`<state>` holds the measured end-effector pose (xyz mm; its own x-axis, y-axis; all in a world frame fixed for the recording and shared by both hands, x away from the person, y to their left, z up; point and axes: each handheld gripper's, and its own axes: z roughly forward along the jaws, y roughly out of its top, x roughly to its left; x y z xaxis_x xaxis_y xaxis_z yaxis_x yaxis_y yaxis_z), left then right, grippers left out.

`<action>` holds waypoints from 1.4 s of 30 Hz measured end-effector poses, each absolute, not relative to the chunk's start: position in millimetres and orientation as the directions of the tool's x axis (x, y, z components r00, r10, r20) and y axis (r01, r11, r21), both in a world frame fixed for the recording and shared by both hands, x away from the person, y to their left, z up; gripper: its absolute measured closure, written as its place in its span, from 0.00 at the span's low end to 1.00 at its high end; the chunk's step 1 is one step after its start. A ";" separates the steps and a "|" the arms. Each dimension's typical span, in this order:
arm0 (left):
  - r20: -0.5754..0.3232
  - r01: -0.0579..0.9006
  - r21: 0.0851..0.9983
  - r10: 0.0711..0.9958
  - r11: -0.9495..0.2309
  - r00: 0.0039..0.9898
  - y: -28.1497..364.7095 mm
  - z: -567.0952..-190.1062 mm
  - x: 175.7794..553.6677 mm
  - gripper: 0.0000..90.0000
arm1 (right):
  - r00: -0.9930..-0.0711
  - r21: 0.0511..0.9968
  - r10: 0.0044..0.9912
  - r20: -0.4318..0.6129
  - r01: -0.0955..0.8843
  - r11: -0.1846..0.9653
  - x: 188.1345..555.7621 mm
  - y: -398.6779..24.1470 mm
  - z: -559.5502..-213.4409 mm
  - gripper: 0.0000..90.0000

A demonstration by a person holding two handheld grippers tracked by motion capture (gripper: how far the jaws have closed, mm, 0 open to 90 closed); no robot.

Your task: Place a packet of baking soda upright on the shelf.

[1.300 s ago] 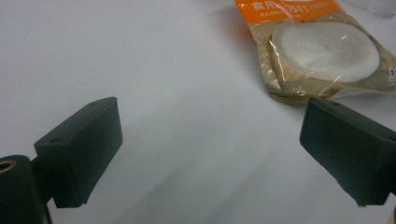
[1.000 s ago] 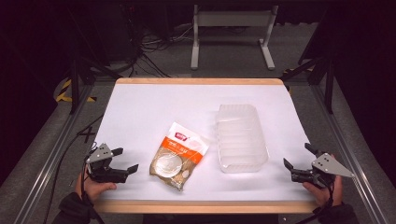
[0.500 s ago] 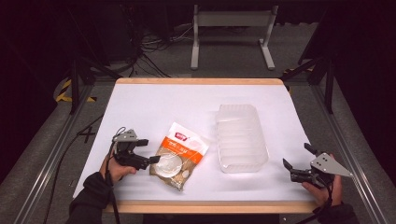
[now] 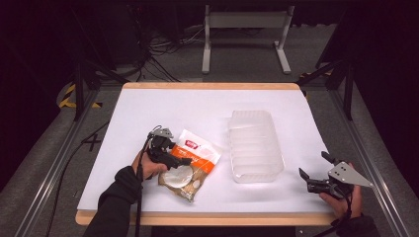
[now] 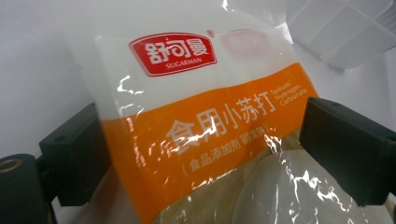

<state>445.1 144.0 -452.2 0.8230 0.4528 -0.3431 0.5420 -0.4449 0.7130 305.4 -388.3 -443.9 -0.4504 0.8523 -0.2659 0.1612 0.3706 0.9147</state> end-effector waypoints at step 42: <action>-0.146 0.324 0.885 0.461 -0.334 0.875 171.0 -392.6 384.6 1.00 | -0.454 0.917 0.852 -0.261 0.160 0.366 305.3 -389.1 -443.8 0.07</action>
